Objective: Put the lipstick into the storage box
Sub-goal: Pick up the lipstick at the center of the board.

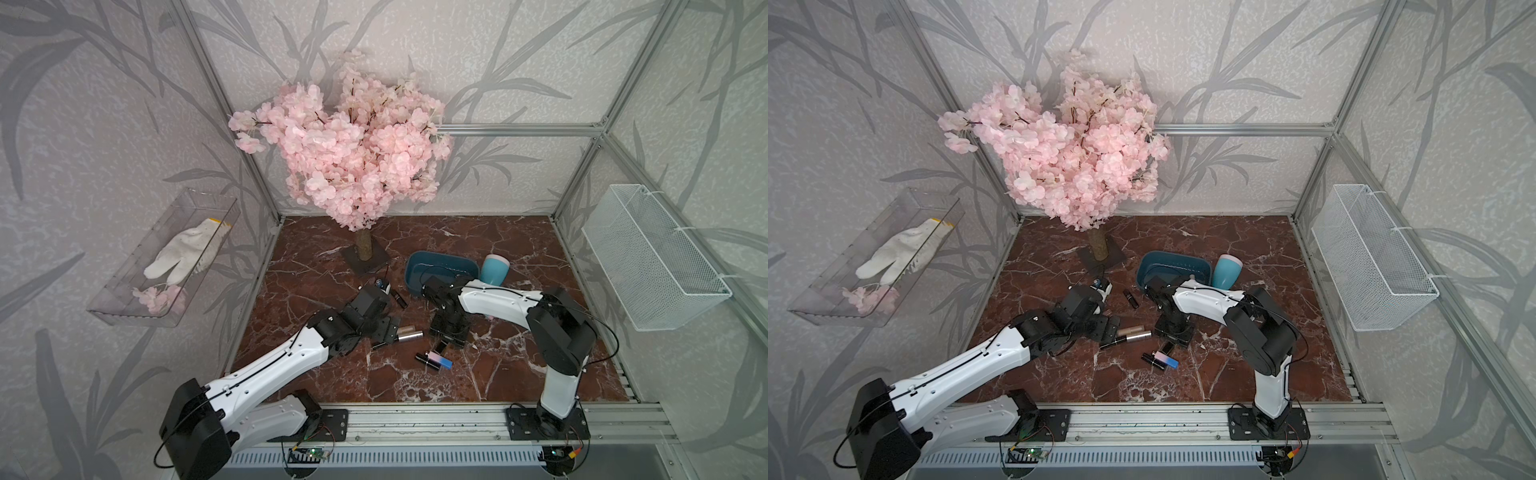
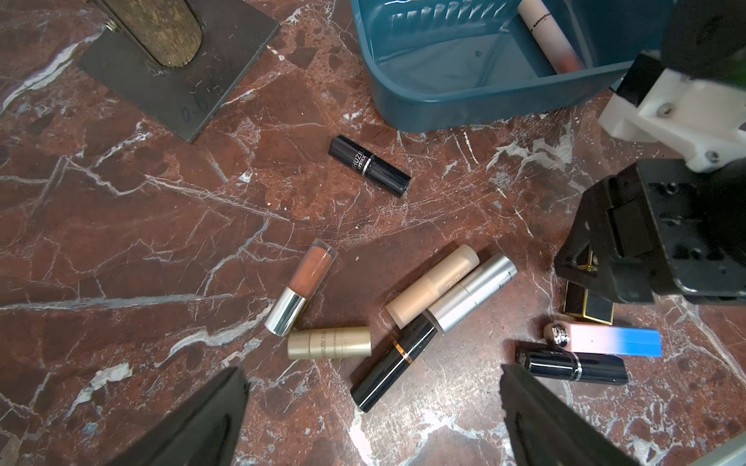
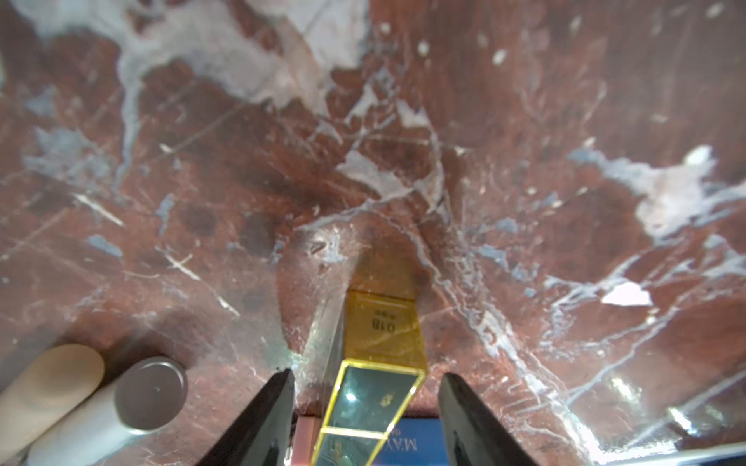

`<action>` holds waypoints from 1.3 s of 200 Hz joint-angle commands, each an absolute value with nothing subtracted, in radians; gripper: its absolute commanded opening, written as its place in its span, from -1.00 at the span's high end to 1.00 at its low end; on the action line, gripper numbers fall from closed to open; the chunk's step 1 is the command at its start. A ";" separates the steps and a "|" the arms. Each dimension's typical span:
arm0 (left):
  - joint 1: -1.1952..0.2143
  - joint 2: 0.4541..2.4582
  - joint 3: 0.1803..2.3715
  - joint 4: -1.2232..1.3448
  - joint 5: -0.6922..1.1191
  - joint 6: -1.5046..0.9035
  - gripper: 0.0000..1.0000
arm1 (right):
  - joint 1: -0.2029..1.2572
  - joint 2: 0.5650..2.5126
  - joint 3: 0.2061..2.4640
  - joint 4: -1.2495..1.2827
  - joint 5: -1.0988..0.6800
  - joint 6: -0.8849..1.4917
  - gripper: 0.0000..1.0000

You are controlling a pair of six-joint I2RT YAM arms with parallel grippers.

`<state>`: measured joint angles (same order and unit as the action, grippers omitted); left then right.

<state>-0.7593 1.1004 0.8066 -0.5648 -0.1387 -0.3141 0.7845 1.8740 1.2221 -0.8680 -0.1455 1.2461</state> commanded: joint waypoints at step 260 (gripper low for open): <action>-0.750 1.104 0.835 -0.497 -0.145 -0.365 -1.00 | 0.745 1.661 1.573 -1.181 0.119 0.895 0.58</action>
<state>-0.7574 1.1011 0.8070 -0.5262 -0.1551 -0.3603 0.7780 1.6703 1.5246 -1.1000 0.0795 0.9760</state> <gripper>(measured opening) 0.999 0.267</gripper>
